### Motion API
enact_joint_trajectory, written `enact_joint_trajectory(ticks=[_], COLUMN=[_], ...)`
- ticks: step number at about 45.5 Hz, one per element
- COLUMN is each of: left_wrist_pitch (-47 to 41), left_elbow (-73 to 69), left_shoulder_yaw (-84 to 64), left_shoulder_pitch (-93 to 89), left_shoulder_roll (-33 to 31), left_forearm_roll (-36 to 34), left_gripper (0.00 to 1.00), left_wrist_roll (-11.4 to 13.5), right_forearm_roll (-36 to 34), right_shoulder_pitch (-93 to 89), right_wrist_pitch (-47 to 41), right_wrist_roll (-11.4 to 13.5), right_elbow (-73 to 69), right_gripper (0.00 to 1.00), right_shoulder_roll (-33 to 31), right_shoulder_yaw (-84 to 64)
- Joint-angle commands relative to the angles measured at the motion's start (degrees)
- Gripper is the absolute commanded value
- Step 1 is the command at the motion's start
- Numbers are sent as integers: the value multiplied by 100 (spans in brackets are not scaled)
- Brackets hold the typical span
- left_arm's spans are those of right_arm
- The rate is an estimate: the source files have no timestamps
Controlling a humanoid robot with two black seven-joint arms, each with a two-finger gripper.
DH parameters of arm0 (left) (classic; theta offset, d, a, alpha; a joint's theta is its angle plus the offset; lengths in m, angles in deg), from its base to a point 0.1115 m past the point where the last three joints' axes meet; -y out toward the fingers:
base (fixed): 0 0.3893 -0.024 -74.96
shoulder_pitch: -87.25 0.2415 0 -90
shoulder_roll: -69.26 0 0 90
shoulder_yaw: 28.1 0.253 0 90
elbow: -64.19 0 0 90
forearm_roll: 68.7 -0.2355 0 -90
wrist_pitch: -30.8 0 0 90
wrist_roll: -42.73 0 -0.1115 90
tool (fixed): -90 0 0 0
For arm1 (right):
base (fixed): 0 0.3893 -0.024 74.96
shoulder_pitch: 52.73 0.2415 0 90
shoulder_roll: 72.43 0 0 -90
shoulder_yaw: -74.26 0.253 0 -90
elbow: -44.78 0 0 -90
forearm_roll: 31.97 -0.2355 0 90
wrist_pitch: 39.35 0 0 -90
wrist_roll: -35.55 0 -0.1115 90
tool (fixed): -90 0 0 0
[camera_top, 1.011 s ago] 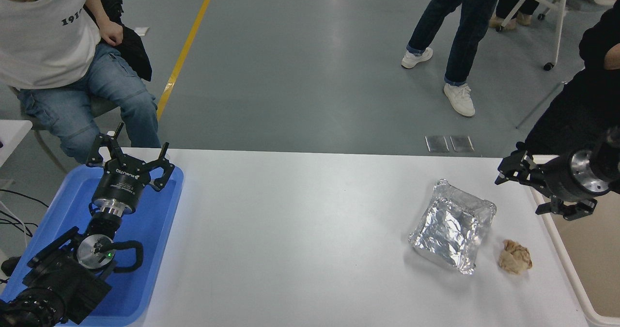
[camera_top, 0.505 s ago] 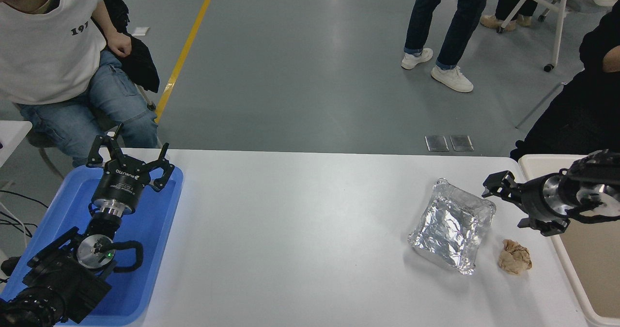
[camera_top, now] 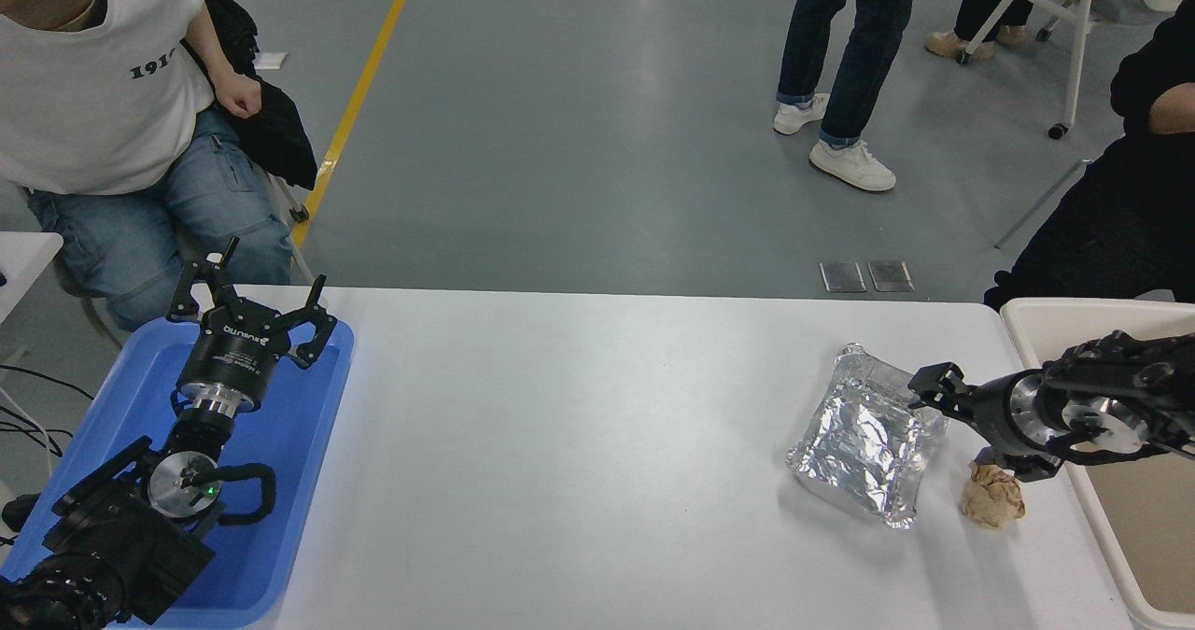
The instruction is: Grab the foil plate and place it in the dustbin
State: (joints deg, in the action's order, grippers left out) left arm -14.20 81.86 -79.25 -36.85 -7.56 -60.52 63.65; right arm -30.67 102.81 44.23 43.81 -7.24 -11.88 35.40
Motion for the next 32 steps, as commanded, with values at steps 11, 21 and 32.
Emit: enact_joint_trajectory(ticks=[11,21,32], left_wrist_pitch=[0,0,0], left_elbow=[0,0,0], left_shoulder_yaw=[0,0,0], left_shoulder_pitch=[0,0,0], left_shoulder_roll=[0,0,0], left_forearm_roll=[0,0,8], left_gripper=[100,100,100], left_wrist_roll=[0,0,0], right_forearm_roll=[2,2,2], right_shoulder_pitch=[-480,-762,-841], right_wrist_pitch=[439,791,773], right_wrist_roll=[-9,-18,-9], right_elbow=[482,693,693], right_gripper=[87,73,31], right_shoulder_roll=[413,527,571], right_shoulder_yaw=[204,283,283])
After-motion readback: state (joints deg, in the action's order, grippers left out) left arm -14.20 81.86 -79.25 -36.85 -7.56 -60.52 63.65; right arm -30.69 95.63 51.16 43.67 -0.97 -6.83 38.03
